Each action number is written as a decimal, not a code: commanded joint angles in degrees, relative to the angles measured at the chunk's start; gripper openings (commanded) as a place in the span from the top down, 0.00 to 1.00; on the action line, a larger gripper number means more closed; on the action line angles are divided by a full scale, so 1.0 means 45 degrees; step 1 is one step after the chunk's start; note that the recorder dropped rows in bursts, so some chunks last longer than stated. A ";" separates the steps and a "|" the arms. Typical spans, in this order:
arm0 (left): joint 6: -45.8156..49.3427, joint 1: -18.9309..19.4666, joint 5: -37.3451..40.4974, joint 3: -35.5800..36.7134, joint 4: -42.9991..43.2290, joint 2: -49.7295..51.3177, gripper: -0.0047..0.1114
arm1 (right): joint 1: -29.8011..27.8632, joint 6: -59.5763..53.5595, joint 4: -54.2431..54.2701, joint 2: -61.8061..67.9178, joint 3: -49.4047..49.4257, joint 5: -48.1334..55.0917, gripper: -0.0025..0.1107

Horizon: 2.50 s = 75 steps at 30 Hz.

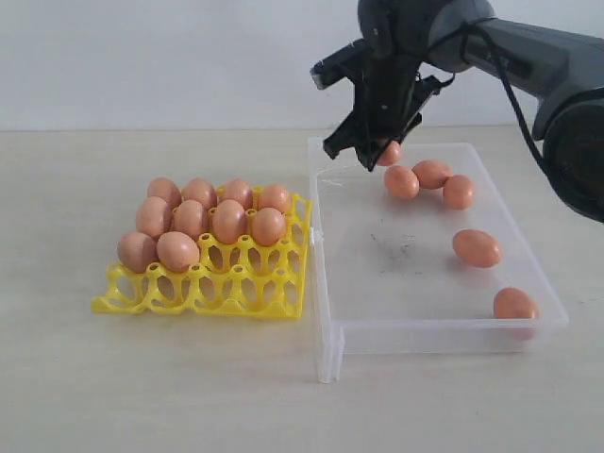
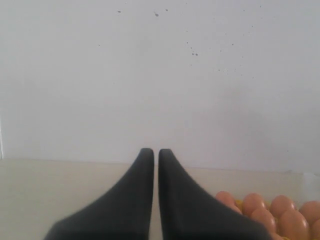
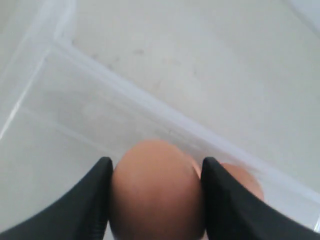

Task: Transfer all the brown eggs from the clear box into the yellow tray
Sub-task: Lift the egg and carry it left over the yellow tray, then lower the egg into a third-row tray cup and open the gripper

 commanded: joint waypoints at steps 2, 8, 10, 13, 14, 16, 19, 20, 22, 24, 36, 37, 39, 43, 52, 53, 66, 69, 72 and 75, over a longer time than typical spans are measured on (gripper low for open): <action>0.0044 -0.0050 -0.0072 -0.0034 -0.0060 -0.0016 0.93 | 0.0680 0.3133 -0.0807 -0.0438 -0.0020 -0.2655 0.98; 0.0044 -0.0050 -0.0072 -0.0034 -0.0060 -0.0016 0.93 | 0.0983 0.5012 -0.0341 -0.0512 -0.0020 -0.4908 0.98; 0.0044 -0.0050 -0.0072 -0.0034 -0.0060 -0.0016 0.93 | 0.1105 0.6338 -0.0918 -0.0539 0.0104 -0.5226 0.98; 0.0044 -0.0050 -0.0072 -0.0034 -0.0060 -0.0016 0.93 | 0.1191 0.9421 -0.2966 -0.1357 0.2412 -0.7957 0.98; 0.0044 -0.0050 -0.0072 -0.0034 -0.0060 -0.0016 0.93 | 0.1191 1.0933 -0.3864 -0.1646 0.3058 -0.8908 0.98; 0.0044 -0.0050 -0.0072 -0.0034 -0.0060 -0.0016 0.93 | 0.1161 1.6153 -0.8841 -0.2285 0.4996 -1.0863 0.98; 0.0044 -0.0050 -0.0072 -0.0034 -0.0060 -0.0016 0.93 | 0.1095 2.4232 -1.8615 -0.3155 0.7196 -1.1385 0.98; 0.0044 -0.0050 -0.0072 -0.0034 -0.0060 -0.0016 0.93 | 0.1095 2.5088 -1.8956 -0.3428 0.7669 -1.1306 0.98; 0.0044 -0.0050 -0.0072 -0.0034 -0.0060 -0.0016 0.93 | 0.1043 2.4485 -1.8956 -0.4112 0.8878 -1.1375 0.98; 0.0044 -0.0050 -0.0072 -0.0034 -0.0060 -0.0016 0.93 | 0.1015 2.4241 -1.8956 -0.4441 0.9388 -1.1792 0.98; 0.0044 -0.0050 -0.0072 -0.0034 -0.0060 -0.0016 0.93 | 0.1157 1.6590 -1.6156 -0.5396 1.0704 -2.5712 0.98; 0.0044 -0.0050 -0.0072 -0.0034 -0.0060 -0.0016 0.93 | 0.1160 1.5715 -1.5931 -0.5420 1.0996 -2.6233 0.98; 0.0044 -0.0050 -0.0072 -0.0034 -0.0060 -0.0016 0.93 | 0.1160 1.4437 -1.5293 -0.5420 1.1602 -2.6466 0.98; 0.0044 -0.0050 -0.0072 -0.0034 -0.0060 -0.0016 0.93 | 0.1160 1.2062 -1.2426 -0.5420 1.2999 -2.5409 0.98; 0.0044 -0.0050 -0.0072 -0.0034 -0.0060 -0.0016 0.93 | 0.1160 1.0092 -0.9402 -0.4931 1.4302 -2.5527 0.98; 0.0044 -0.0050 -0.0072 -0.0034 -0.0060 -0.0016 0.93 | 0.1160 1.0092 -0.9479 -0.4695 1.4302 -2.5372 0.98; 0.0044 -0.0050 -0.0072 -0.0034 -0.0060 -0.0016 0.93 | 0.1160 0.7969 -1.1048 -0.2540 1.3375 -2.5331 0.98; 0.0044 -0.0050 -0.0072 -0.0034 -0.0060 -0.0016 0.93 | 0.1160 0.7973 -1.0994 -0.2333 1.3219 -2.5396 0.98; 0.0044 -0.0050 -0.0072 -0.0034 -0.0060 -0.0016 0.93 | 0.1266 0.7973 -1.1021 -0.2281 1.2989 -2.5436 0.98; 0.0044 -0.0050 -0.0072 -0.0034 -0.0060 -0.0016 0.93 | 0.1418 0.7973 -1.0951 -0.2281 1.2780 -2.5252 0.98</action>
